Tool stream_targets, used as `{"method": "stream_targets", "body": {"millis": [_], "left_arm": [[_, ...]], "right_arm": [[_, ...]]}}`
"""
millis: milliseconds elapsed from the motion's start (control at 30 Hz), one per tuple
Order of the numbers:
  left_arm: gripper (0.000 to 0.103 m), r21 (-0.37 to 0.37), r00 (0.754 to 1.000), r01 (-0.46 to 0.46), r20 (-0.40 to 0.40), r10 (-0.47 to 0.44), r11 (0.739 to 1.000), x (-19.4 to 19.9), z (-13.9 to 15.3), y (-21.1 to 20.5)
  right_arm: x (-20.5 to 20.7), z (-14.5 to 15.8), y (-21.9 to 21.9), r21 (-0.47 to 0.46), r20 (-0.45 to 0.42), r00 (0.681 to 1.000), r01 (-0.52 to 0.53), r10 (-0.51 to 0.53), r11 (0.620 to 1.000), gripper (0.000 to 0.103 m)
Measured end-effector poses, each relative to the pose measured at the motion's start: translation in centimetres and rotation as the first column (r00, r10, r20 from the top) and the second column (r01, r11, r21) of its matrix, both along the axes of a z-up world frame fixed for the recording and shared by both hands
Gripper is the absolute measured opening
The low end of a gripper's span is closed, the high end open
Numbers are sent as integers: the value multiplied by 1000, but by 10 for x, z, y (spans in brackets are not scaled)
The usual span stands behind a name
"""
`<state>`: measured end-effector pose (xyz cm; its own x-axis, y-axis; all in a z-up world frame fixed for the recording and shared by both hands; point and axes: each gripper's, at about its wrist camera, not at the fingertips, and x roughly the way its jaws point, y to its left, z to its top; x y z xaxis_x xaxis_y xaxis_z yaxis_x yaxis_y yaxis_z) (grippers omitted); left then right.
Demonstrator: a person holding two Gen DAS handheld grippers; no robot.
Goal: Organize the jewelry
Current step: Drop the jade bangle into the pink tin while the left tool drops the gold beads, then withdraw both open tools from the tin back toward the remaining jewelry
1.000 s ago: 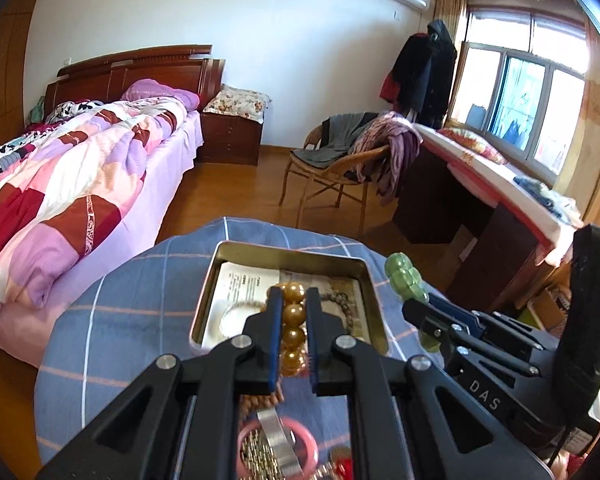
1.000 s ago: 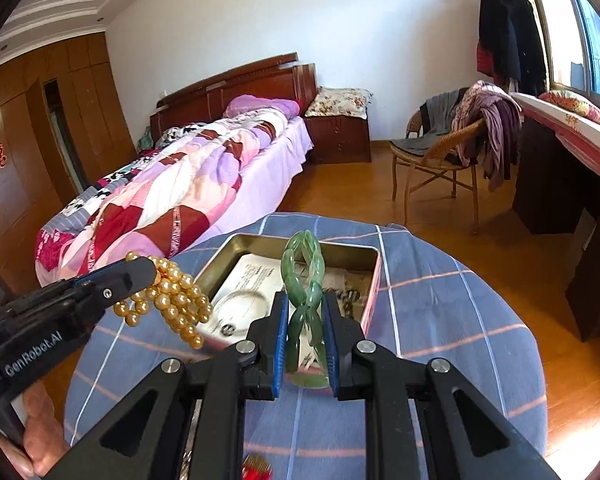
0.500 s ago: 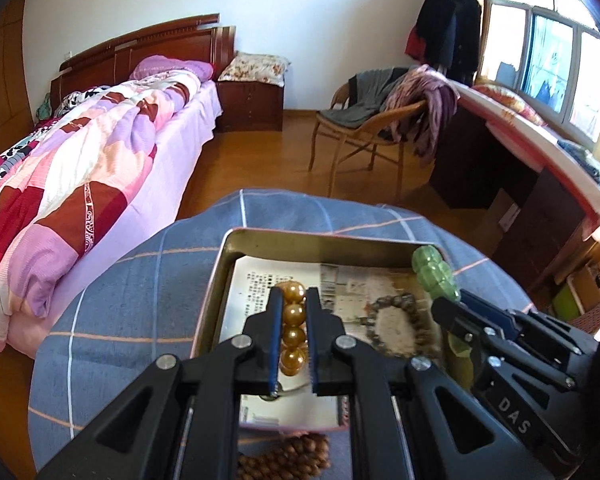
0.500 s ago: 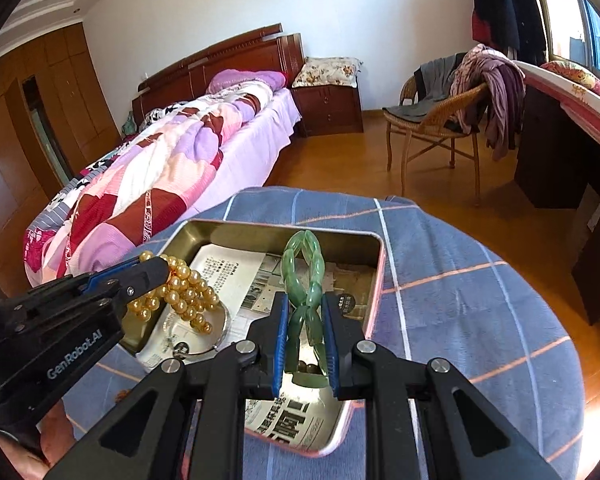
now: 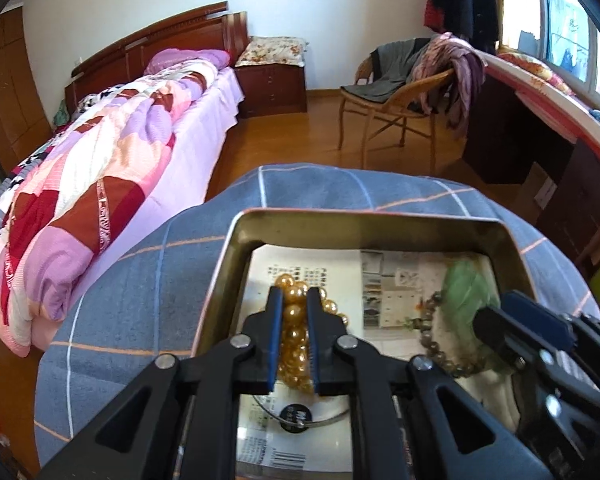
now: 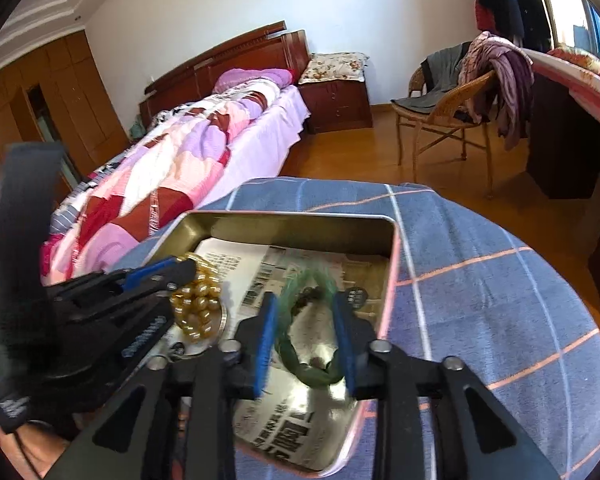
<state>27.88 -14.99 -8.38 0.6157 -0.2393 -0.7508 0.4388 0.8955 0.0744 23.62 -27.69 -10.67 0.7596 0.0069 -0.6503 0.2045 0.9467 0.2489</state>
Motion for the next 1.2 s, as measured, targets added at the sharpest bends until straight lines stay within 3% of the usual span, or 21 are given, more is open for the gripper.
{"method": "stream_targets", "body": {"millis": [67, 133, 233, 667, 967, 1200], "left_arm": [[68, 4, 1000, -27, 1, 27, 1000, 1, 3, 2], [77, -36, 1000, -25, -2, 25, 999, -3, 9, 6], [87, -6, 997, -47, 68, 47, 999, -13, 21, 7], [93, -34, 990, -93, 106, 96, 995, -65, 51, 44], [94, -37, 987, -124, 95, 127, 992, -113, 41, 79], [94, -105, 986, -162, 24, 165, 981, -139, 22, 127]], "right_arm": [[-6, 7, 1, -5, 30, 999, 11, -11, 1000, 55], [-14, 14, 2, -22, 62, 998, 29, -27, 999, 62], [-26, 23, 3, -43, 79, 995, 59, -55, 997, 63], [-97, 42, 21, -36, 81, 993, 87, -84, 996, 63], [-144, 35, 35, -36, 54, 995, 83, -81, 996, 63], [-170, 19, 46, -65, 3, 999, 52, -52, 996, 62]]}}
